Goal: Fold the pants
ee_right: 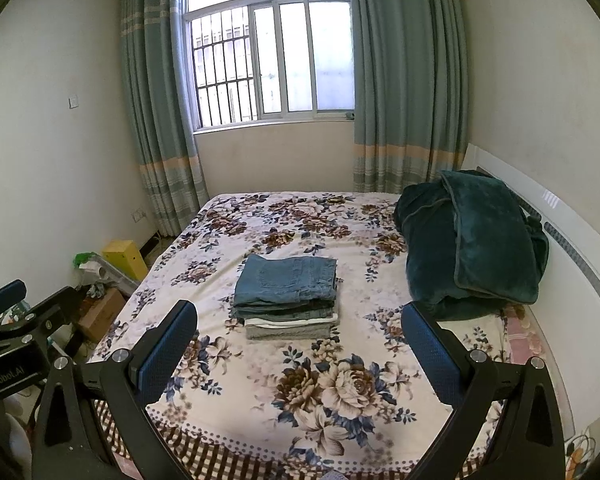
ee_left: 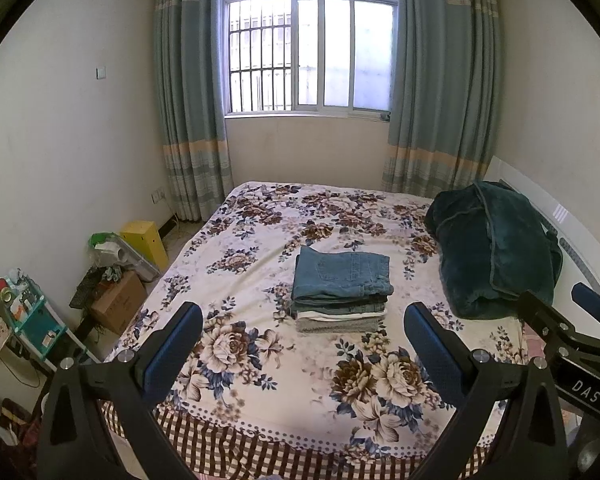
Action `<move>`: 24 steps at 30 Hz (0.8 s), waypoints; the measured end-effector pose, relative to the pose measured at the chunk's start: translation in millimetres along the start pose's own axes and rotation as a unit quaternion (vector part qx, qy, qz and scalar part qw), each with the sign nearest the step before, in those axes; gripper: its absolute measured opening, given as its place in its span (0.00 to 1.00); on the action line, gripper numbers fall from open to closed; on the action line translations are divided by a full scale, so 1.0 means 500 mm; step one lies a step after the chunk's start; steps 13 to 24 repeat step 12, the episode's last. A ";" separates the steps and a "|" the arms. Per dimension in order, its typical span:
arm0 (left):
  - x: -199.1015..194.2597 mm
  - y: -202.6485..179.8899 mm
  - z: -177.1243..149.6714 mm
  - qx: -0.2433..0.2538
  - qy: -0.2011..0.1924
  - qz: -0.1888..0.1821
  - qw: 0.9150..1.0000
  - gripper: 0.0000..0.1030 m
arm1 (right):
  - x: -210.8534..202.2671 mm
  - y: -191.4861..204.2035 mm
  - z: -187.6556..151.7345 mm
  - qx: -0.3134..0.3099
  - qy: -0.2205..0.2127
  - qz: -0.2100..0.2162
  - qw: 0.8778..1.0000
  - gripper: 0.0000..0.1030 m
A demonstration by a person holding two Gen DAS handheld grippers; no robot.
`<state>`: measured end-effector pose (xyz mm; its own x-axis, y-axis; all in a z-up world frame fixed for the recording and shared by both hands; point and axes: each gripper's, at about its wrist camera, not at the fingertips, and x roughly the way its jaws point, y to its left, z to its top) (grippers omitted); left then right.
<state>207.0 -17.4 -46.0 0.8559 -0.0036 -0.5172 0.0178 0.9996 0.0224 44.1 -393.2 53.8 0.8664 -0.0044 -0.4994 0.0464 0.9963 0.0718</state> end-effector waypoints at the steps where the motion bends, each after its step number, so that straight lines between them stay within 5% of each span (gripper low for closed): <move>1: -0.001 -0.002 0.000 0.001 -0.001 0.000 1.000 1.00 | 0.000 0.000 0.001 -0.001 -0.001 0.001 1.000 1.00; 24: -0.008 -0.019 -0.012 0.001 -0.004 0.004 1.000 1.00 | 0.001 0.006 -0.001 -0.001 0.000 0.004 1.000 1.00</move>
